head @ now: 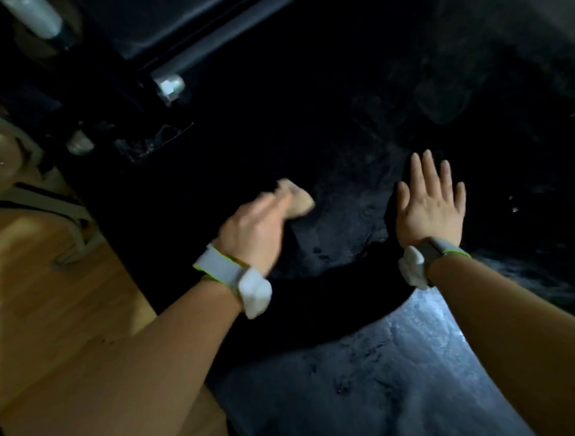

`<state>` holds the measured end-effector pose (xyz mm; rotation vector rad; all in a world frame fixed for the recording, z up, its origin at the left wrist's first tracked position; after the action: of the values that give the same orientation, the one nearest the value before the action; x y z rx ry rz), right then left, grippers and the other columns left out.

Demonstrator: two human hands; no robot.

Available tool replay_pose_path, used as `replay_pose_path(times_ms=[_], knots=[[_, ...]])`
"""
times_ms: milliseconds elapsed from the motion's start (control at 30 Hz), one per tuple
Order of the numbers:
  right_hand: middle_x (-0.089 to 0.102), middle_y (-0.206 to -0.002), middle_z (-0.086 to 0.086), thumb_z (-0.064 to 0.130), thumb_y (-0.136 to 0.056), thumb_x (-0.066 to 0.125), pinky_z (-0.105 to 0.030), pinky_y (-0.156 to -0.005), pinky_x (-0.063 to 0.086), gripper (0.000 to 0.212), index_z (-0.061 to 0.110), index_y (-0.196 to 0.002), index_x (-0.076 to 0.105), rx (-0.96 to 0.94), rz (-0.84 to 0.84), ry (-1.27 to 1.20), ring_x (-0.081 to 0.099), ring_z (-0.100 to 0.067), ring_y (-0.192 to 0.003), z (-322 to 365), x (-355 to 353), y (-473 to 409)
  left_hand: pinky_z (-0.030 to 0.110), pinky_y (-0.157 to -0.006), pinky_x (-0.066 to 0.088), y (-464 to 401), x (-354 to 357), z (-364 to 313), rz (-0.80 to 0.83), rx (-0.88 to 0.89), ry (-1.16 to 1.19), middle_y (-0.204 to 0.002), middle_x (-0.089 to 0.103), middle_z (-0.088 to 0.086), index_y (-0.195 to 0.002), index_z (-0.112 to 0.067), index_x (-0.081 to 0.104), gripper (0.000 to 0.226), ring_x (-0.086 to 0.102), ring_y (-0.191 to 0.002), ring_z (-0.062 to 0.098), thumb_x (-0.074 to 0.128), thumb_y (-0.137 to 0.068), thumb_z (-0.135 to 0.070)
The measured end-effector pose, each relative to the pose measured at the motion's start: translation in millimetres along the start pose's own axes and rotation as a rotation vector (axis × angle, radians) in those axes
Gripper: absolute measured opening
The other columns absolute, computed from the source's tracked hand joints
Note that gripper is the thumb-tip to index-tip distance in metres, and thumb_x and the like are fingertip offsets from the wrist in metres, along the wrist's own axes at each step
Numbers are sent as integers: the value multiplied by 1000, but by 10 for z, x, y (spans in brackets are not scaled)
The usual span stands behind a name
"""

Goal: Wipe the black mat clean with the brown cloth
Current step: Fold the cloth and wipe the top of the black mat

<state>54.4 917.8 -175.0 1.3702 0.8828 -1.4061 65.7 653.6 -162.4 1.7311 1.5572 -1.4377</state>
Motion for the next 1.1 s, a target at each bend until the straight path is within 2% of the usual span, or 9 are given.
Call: replay_pose_path(times_ms=[100, 200, 433, 600, 733, 800, 900, 1000, 1100], knots=[[5, -161, 9, 44, -102, 19, -44, -118, 4, 54, 28, -153, 10, -14, 9, 1, 1, -18, -148, 25, 22, 22, 34, -50, 53, 123, 253, -506, 93, 322, 68, -106, 69, 5, -117, -15, 67, 40, 63, -67, 28, 46, -84, -8], [6, -161, 9, 44, -102, 18, -44, -119, 4, 54, 29, -153, 10, -22, 6, -2, 1, -18, -148, 63, 37, 39, 33, -46, 50, 26, 306, -534, 104, 367, 22, -107, 69, 2, -117, -15, 68, 40, 60, -64, 26, 48, -83, -7], [0, -160, 12, 45, -101, 13, -43, -119, 0, 55, 30, -153, 6, -21, 19, -14, -5, -16, -148, 47, 39, 52, 39, -47, 52, -841, 323, -73, -21, -156, -106, -99, 68, 10, -115, -15, 67, 34, 64, -69, 37, 57, -84, -9], [-2, -161, 10, 40, -101, 20, -44, -119, 0, 56, 28, -153, 3, -33, 42, -6, -6, -17, -148, 35, 28, 57, 36, -54, 55, -465, 583, -847, 143, 184, 77, -101, 69, 4, -121, -16, 63, 36, 67, -74, 30, 52, -87, -14], [-3, -161, 9, 40, -100, 21, -45, -119, 0, 58, 27, -154, 2, -40, 57, -1, -6, -18, -148, 9, 26, 38, 31, -44, 45, -683, 631, -763, 123, 246, -63, -98, 69, -1, -117, -21, 67, 36, 63, -64, 28, 51, -85, -17], [1, -161, 10, 43, -101, 16, -45, -119, 1, 56, 28, -154, 6, -33, 37, -17, -4, -18, -148, 50, 31, 47, 32, -43, 38, -1031, 619, -514, 126, 138, -159, -94, 66, 5, -121, -20, 64, 36, 60, -66, 34, 50, -88, -16], [-3, -160, 11, 44, -101, 12, -44, -119, -1, 55, 29, -153, 3, -28, 49, -22, -7, -17, -148, 40, 36, 31, 40, -58, 40, -1465, 648, -307, 159, -225, -179, -118, 59, 8, -134, -23, 51, 38, 58, -92, 38, 42, -97, -17], [-3, -160, 11, 45, -100, 9, -44, -119, -3, 56, 29, -153, 2, -44, 65, -23, -8, -18, -148, 55, 42, 37, 40, -65, 43, -1453, 649, -353, 118, -247, -179, -130, 55, 4, -137, -24, 48, 40, 56, -102, 35, 42, -98, -16], [25, -157, 6, 46, -96, 17, -42, -113, 10, 58, 26, -149, 27, -57, 2, -75, 18, -22, -146, 45, 1, -24, 38, -65, 45, -1424, 659, -336, 90, -233, -176, -129, 57, 3, -134, -23, 52, 39, 59, -101, 34, 46, -96, -13]])
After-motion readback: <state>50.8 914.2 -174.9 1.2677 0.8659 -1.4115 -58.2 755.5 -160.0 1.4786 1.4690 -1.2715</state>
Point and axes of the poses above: each hand's wrist, its own y-axis away from the middle knuckle, its own x-axis out of the palm, z = x × y, the point moved 2 cm from there along -y, towards the middle knuckle
